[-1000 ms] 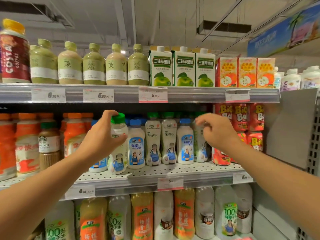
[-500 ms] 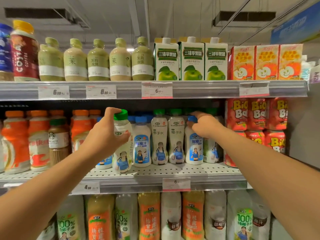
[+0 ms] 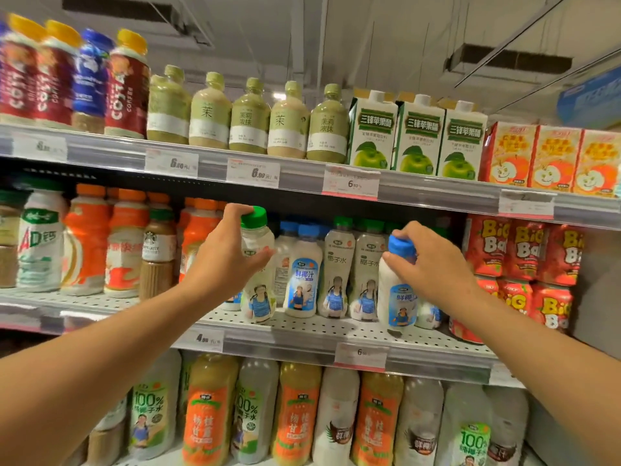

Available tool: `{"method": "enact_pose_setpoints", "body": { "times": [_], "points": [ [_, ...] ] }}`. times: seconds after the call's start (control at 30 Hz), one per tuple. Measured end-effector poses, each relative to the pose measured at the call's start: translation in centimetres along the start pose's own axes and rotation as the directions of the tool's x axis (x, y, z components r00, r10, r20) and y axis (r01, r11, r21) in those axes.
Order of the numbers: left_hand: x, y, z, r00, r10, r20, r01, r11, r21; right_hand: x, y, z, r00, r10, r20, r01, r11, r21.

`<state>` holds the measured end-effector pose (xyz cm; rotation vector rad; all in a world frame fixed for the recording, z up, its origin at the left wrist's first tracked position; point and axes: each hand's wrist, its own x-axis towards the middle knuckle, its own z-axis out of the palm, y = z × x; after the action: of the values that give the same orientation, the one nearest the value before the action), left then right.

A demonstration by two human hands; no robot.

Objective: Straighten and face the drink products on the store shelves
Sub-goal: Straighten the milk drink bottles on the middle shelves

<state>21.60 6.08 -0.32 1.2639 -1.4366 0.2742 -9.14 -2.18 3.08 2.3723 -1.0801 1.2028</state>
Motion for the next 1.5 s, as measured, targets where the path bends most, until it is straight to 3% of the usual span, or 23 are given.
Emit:
{"method": "enact_pose_setpoints", "body": {
  "times": [0.13,0.4,0.8,1.0,1.27,1.5],
  "points": [
    [-0.1,-1.0,-2.9,0.999,0.02,-0.029,-0.02,1.0,-0.014,1.0,-5.6,0.0,0.999,0.018,-0.029,-0.014,0.992,0.128],
    [-0.9,-4.9,-10.2,0.999,-0.025,0.032,0.026,0.999,-0.036,4.4,-14.6,7.1,0.995,0.042,0.091,-0.063,0.968,0.244],
    [-1.8,-11.3,-15.4,0.999,0.02,0.046,-0.019,1.0,-0.009,8.7,-16.0,12.5,0.944,0.313,0.102,-0.323,0.939,0.117],
    [-2.1,-12.6,-16.3,0.993,0.033,0.117,-0.024,0.997,-0.077,10.0,-16.8,14.4,0.929,0.363,0.065,-0.361,0.931,-0.043],
    [-3.1,-12.0,-15.9,0.989,0.049,0.141,-0.03,0.99,-0.135,10.3,-17.2,15.8,0.913,0.401,0.071,-0.394,0.914,-0.102],
    [-2.8,-11.0,-15.3,0.986,0.059,0.157,-0.043,0.994,-0.102,9.4,-18.3,15.1,0.884,0.437,0.166,-0.415,0.897,-0.152]
  ]
}}
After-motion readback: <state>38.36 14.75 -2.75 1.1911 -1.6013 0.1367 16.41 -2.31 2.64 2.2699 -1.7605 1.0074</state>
